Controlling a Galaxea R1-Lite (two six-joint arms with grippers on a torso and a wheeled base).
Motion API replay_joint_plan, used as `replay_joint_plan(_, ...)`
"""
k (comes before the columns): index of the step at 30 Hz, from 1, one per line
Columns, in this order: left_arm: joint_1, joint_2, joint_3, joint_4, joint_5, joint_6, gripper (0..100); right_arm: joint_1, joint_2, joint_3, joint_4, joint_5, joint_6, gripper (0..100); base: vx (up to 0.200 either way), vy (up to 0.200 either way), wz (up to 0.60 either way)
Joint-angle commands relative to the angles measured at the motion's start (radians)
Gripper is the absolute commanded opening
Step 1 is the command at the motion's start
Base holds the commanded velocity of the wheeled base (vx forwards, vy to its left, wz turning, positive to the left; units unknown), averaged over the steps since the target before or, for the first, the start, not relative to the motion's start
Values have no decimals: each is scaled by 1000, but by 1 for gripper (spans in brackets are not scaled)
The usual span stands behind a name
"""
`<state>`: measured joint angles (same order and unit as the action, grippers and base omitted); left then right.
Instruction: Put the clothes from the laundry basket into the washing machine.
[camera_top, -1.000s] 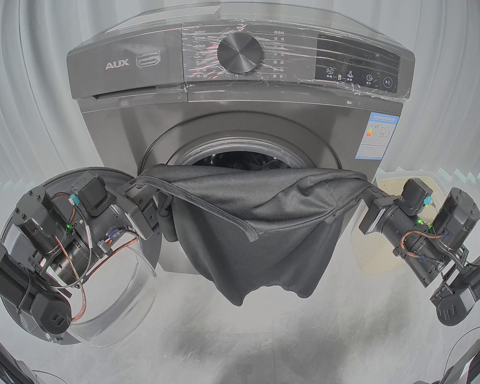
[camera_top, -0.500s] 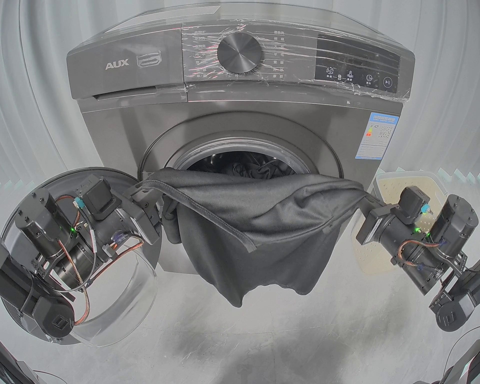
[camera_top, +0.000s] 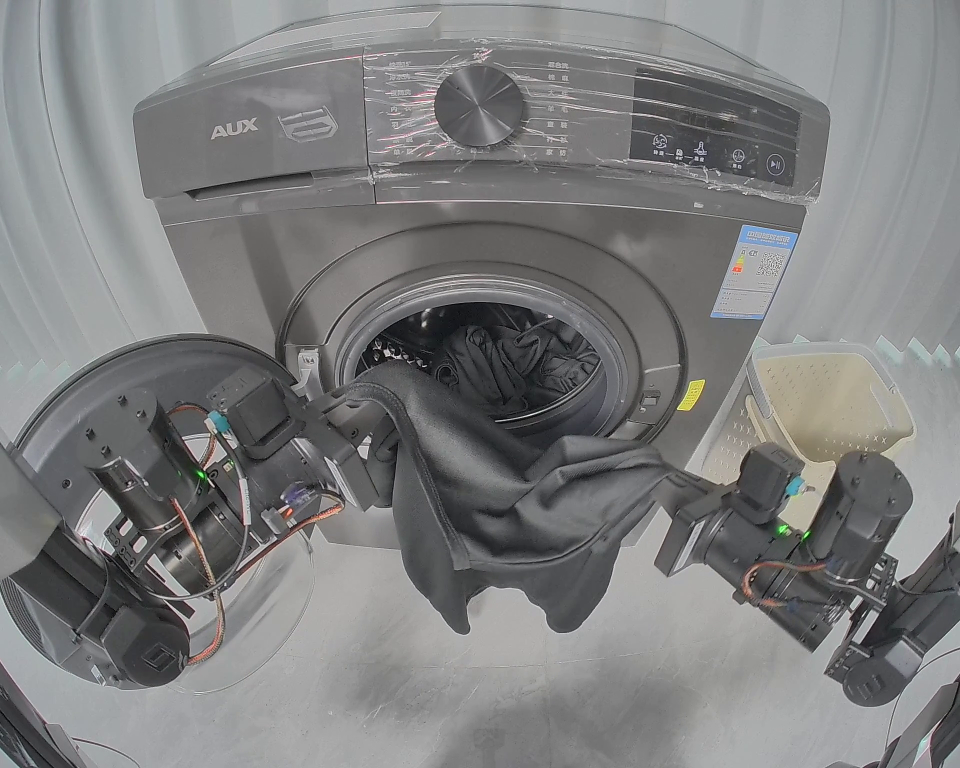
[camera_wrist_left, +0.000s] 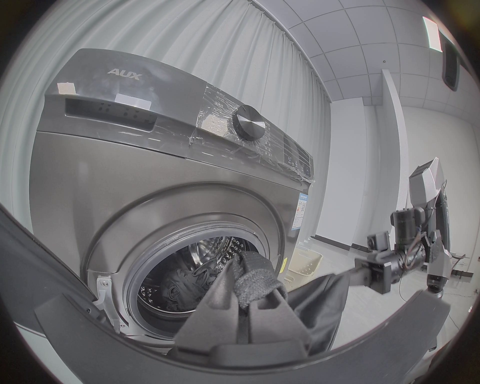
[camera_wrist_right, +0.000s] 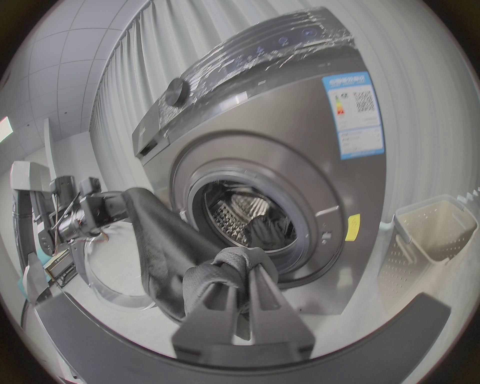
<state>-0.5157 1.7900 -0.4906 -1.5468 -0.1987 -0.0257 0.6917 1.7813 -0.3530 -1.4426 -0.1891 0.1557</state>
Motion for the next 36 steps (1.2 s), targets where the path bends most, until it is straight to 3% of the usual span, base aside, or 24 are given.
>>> replay_joint_plan(1, -4, 20, -20, -1, 9, -2, 0, 77, 81, 19, -2, -19, 21, 100, 0, 0, 0)
replay_joint_plan(6, -4, 20, -48, 1, 9, -3, 0, 114, 133, 31, 13, -47, 42, 100, 0, 0, 0)
replay_joint_plan(13, -4, 20, -71, 1, 22, -5, 0, 173, 199, 167, 13, -42, 41, 100, 0, 0, 0)
replay_joint_plan(21, -6, 12, -75, 1, 22, -5, 0, 196, 224, 170, 7, -33, 38, 100, 0, 0, 0)
replay_joint_plan(27, -17, 11, -75, 1, 22, -5, 0, 189, 267, 81, 8, -35, 34, 100, 0, 0, 0)
replay_joint_plan(36, -24, 8, -75, 1, 21, -5, 0, 161, 343, -162, 13, -23, 7, 100, 0, 0, 0)
